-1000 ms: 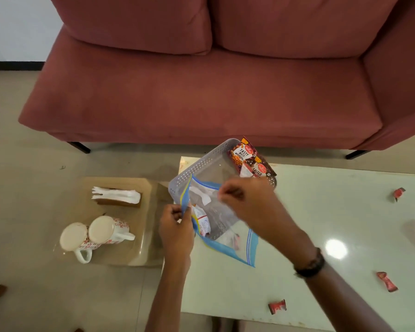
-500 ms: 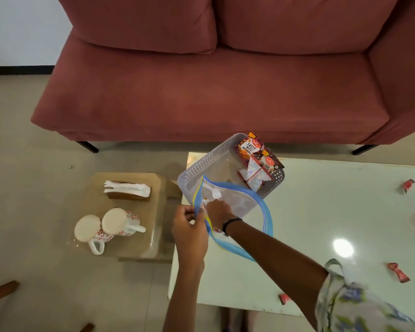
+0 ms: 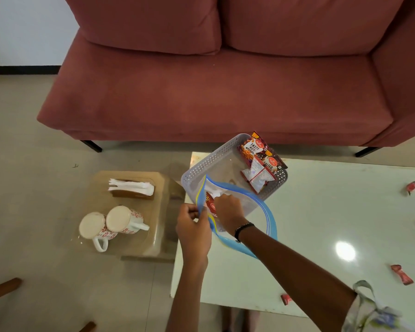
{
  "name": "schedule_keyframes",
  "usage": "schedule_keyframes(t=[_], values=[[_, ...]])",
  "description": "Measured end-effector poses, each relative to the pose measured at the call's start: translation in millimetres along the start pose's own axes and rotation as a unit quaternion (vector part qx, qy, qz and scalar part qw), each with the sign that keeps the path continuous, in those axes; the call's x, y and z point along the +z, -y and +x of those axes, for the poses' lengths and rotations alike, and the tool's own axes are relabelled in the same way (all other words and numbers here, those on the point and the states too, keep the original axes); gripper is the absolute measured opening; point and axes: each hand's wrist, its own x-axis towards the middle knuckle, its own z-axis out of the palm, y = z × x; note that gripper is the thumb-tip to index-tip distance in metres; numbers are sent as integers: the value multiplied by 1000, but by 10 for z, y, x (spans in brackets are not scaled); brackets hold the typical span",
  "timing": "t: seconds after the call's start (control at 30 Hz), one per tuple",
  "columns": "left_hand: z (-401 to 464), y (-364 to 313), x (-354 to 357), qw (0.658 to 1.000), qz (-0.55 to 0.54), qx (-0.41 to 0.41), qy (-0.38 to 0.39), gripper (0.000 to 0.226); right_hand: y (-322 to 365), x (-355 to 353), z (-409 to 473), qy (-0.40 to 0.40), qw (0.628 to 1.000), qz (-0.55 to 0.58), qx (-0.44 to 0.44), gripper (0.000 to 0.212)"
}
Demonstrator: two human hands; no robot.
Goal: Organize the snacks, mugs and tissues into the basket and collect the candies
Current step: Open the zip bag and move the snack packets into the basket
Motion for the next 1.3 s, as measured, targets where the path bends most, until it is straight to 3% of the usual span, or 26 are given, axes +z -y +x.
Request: schedule_keyframes(t=[0.2, 0.43, 0.6, 0.73, 0.83, 1.0, 1.13, 1.3], values=[[4, 2, 24, 1000, -4, 0, 2, 15, -84, -212, -111, -1, 999, -27, -25, 22], [36, -91, 48, 1000, -12, -8, -2, 14, -171, -800, -569, -48, 996, 29, -67, 23], [83, -164, 74, 1000, -7, -8, -10, 19, -399, -1254, -885, -73, 980, 174, -65, 19], [133, -206, 107, 1000, -14, -12, -2, 21, -600, -1622, -1001, -139, 952, 265, -57, 6], [166, -241, 126, 1000, -17, -13, 6, 22, -715, -1875, -995, -185, 929, 313, -73, 13], [229, -355, 155, 1000, -14, -7, -1, 22, -888, -2175, -846, -273, 895, 352, -40, 9], [321, -366, 108, 1000, 9, -6, -5, 22, -1041, -2106, -471, -312, 892, 327, 10, 10], [397, -394, 65, 999, 45, -9, -3, 21, -1189, -1535, 297, -243, 916, 307, 82, 10]])
